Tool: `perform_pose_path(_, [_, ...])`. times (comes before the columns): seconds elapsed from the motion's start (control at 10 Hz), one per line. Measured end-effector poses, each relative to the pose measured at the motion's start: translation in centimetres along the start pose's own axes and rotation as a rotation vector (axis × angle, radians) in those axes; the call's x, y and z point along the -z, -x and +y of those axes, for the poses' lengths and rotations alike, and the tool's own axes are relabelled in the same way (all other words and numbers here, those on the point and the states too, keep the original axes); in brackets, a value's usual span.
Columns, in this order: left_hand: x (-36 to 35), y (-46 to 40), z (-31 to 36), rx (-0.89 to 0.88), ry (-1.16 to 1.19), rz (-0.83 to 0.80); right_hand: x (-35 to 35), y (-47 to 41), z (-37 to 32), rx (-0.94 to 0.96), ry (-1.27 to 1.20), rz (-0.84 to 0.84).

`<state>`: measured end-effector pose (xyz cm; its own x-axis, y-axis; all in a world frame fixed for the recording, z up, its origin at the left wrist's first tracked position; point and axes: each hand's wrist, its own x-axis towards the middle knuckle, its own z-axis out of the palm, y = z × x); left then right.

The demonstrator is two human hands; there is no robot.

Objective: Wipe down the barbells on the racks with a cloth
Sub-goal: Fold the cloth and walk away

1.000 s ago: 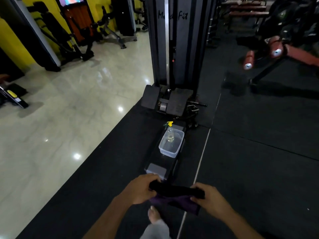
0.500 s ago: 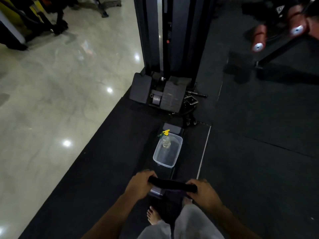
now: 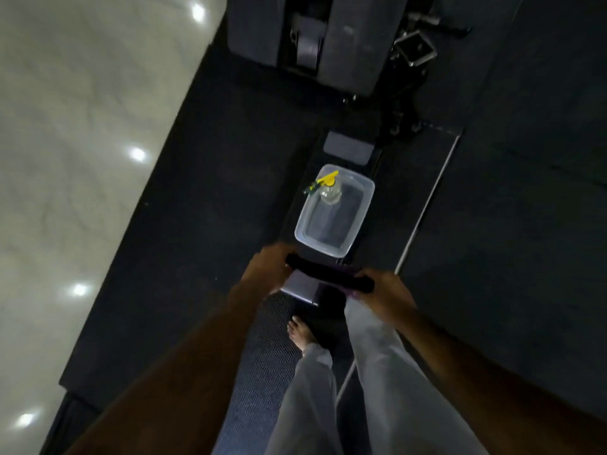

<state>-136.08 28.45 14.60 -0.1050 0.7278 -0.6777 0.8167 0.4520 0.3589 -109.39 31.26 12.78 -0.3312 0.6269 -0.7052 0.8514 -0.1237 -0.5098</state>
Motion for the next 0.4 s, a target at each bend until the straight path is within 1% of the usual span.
perform_pose_path(0.1, [-1.3, -6.4, -1.0, -0.001, 0.013, 0.005, -0.3, -7.0, 1.1, -0.042, 0.105, 0.014])
perform_pose_path(0.2, [-1.9, -10.1, -1.5, 0.000, 0.041, 0.039, -0.4, -10.7, 1.6, 0.000, 0.150, 0.115])
perform_pose_path(0.3, [-2.3, -14.3, -2.1, -0.023, 0.069, 0.121, -0.4, -14.5, 2.0, 0.119, 0.180, 0.257])
perform_pose_path(0.4, [-4.0, -15.7, -3.8, -0.024, 0.003, 0.003, -2.0, -16.0, 3.0, 0.169, 0.243, 0.153])
